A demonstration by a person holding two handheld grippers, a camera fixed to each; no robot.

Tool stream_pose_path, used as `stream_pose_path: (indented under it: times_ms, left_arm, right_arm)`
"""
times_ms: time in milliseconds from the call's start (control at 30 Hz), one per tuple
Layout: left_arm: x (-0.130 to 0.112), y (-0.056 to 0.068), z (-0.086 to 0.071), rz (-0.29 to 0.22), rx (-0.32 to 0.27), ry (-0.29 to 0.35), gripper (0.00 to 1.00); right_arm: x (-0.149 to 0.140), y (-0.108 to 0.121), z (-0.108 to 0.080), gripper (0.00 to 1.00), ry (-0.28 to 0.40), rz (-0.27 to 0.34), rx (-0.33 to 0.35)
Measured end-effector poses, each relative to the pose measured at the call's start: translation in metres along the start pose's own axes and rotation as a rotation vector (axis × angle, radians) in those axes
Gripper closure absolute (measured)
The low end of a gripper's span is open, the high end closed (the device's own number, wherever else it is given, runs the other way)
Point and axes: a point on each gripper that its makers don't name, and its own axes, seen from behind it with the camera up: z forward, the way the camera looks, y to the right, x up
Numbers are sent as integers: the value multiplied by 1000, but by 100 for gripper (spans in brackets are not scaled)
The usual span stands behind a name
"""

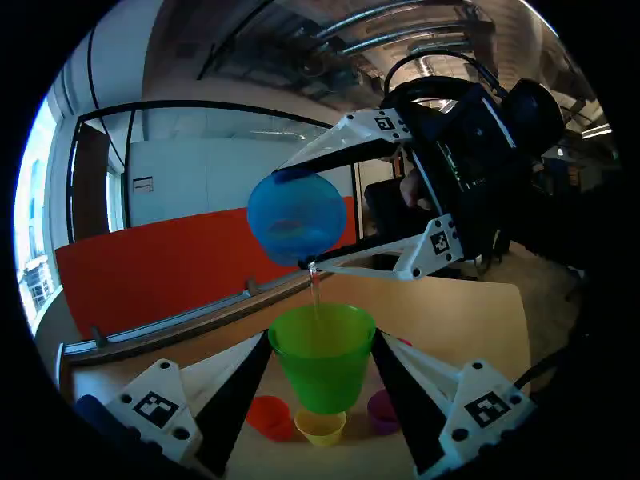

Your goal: Pour water

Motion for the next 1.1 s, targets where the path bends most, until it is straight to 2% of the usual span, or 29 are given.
stream_pose_path:
  times_ms: [1100]
  left_arm:
    - [2,4,3,-5,-1,10,11]
  right_arm:
    - [-2,8,0,8,1,-57,-16]
